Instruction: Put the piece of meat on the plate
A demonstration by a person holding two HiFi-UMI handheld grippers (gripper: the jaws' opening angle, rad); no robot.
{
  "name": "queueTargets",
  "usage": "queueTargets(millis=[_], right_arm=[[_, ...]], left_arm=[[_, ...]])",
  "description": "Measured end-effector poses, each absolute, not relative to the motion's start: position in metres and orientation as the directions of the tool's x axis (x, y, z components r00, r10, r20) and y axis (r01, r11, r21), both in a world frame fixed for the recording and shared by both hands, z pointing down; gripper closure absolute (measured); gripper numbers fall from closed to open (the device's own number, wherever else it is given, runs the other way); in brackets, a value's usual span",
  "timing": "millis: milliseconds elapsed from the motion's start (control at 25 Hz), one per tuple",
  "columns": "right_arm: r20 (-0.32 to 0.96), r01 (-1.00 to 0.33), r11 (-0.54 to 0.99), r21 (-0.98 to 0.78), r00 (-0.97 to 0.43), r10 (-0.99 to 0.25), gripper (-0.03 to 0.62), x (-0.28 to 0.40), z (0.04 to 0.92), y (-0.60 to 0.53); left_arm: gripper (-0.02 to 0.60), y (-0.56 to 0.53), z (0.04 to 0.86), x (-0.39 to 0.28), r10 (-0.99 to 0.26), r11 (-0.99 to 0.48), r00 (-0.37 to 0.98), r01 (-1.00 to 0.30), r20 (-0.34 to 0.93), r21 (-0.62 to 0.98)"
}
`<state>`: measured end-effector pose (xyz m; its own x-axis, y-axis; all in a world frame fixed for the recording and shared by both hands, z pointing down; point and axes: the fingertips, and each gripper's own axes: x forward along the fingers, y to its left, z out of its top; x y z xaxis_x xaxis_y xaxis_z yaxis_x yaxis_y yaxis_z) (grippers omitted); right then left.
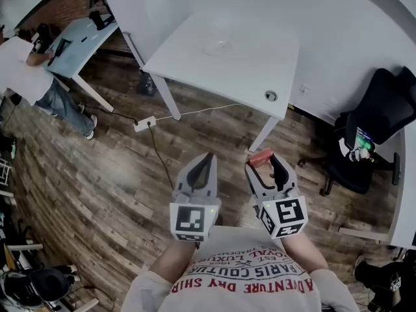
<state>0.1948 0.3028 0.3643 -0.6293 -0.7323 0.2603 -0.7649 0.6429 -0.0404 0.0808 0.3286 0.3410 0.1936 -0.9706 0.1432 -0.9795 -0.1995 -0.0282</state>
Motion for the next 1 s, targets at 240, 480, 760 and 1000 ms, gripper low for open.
queueTargets(millis=[240,480,760,1000], right_arm=[[0.281,-0.804,0.592,-0.052,-0.581,-0.764,0.316,0.122,0.363,0.246],[0.296,-0.796,0.601,-0.072,-0.593,-0.749,0.316,0.064,0.365,0.209],[0.332,-0.790,0.607,-0.085,-0.597,-0.730,0.316,0.026,0.380,0.148],[0.338,-0.781,0.617,-0.094,-0.608,-0.718,0.316,0.015,0.388,0.071]], left_arm=[[0.575,0.263,0.337,-0.010,-0.965,-0.225,0.217,-0.974,0.149,-0.039],[0.575,0.223,0.343,-0.063,-0.956,-0.244,0.239,-0.970,0.171,-0.004],[0.575,0.179,0.364,-0.102,-0.950,-0.239,0.240,-0.971,0.199,0.030],[0.575,0.114,0.374,-0.124,-0.960,-0.175,0.174,-0.984,0.220,0.014]])
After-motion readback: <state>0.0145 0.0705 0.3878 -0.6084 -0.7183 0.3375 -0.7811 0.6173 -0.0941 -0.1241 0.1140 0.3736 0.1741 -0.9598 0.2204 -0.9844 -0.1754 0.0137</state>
